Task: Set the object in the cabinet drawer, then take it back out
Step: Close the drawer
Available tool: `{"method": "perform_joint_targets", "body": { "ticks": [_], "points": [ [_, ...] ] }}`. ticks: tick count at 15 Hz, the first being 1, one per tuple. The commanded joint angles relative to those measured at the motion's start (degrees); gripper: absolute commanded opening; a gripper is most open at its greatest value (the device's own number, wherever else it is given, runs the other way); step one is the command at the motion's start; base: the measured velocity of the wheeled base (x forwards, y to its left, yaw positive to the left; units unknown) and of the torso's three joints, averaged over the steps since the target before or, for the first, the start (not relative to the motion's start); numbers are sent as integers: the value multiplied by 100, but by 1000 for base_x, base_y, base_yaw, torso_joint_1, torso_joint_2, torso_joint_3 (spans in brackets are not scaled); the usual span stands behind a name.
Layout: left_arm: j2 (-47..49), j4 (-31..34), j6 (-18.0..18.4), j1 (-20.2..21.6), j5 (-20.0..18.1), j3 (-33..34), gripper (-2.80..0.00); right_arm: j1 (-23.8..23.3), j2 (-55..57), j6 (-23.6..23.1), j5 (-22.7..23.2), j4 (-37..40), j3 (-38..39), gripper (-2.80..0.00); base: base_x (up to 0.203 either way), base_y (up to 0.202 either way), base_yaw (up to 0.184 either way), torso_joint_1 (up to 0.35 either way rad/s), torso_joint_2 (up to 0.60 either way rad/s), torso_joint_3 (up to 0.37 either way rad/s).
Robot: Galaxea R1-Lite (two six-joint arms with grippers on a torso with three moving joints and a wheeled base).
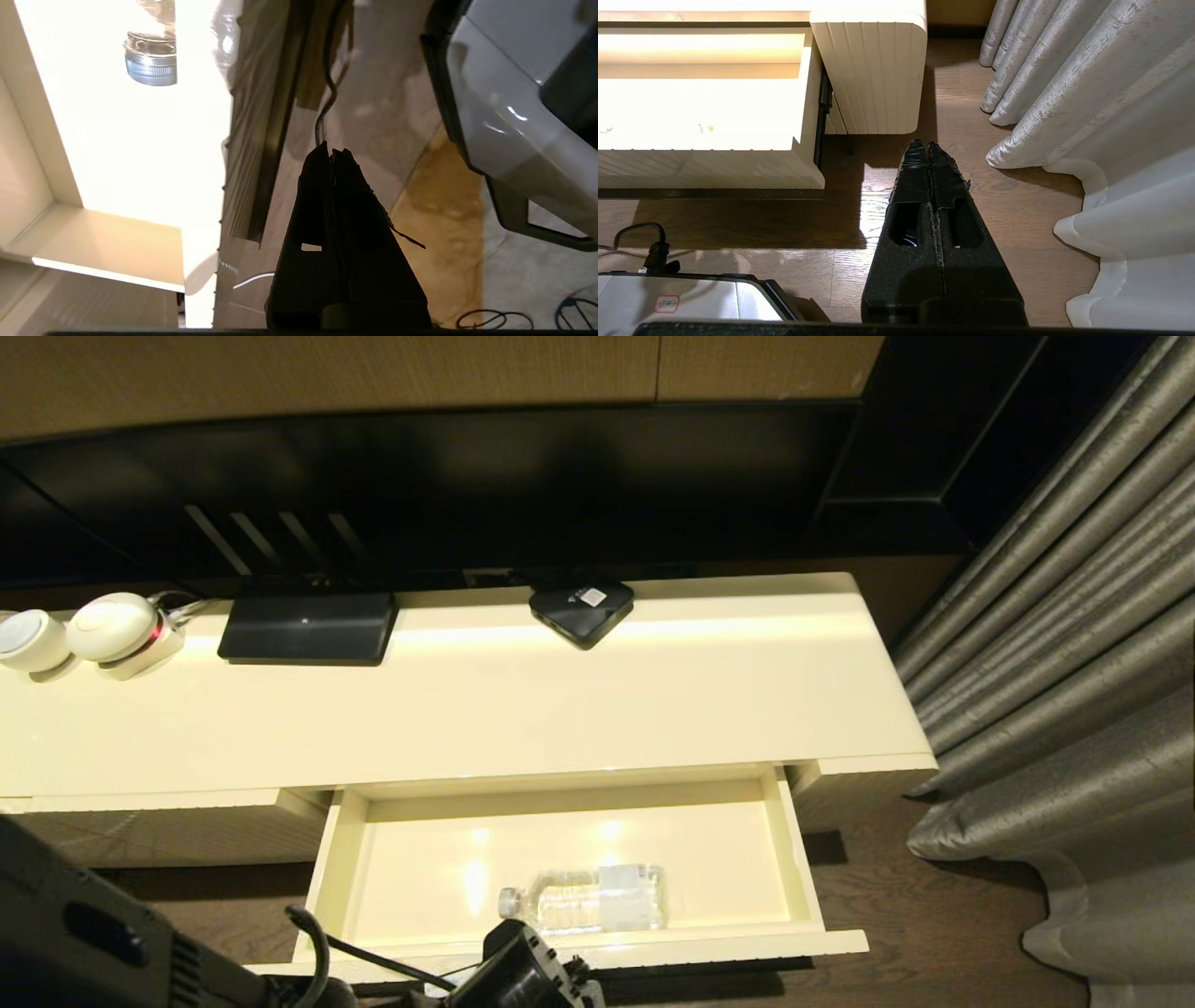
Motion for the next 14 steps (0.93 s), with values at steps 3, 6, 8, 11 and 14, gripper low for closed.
{"method": "perform_joint_targets", "body": {
  "ticks": [3,6,8,11,14],
  "points": [
    [204,-29,-190,11,187,-198,-280,2,6,0,6,0,0,-280,0,0,0,0,0,0],
    [340,-224,-285,58,345,-298,-280,2,6,0,5,0,0,-280,0,0,0,0,0,0],
    [455,-468,-338,70,528,-343,-280,2,6,0,6,0,0,-280,0,0,0,0,0,0],
    [558,-692,-387,123,657,-374,-280,2,6,0,6,0,9,-280,0,0,0,0,0,0],
    [587,-815,-443,218,766,-413,-280,2,6,0,-1,0,1,-280,0,0,0,0,0,0]
  ]
}}
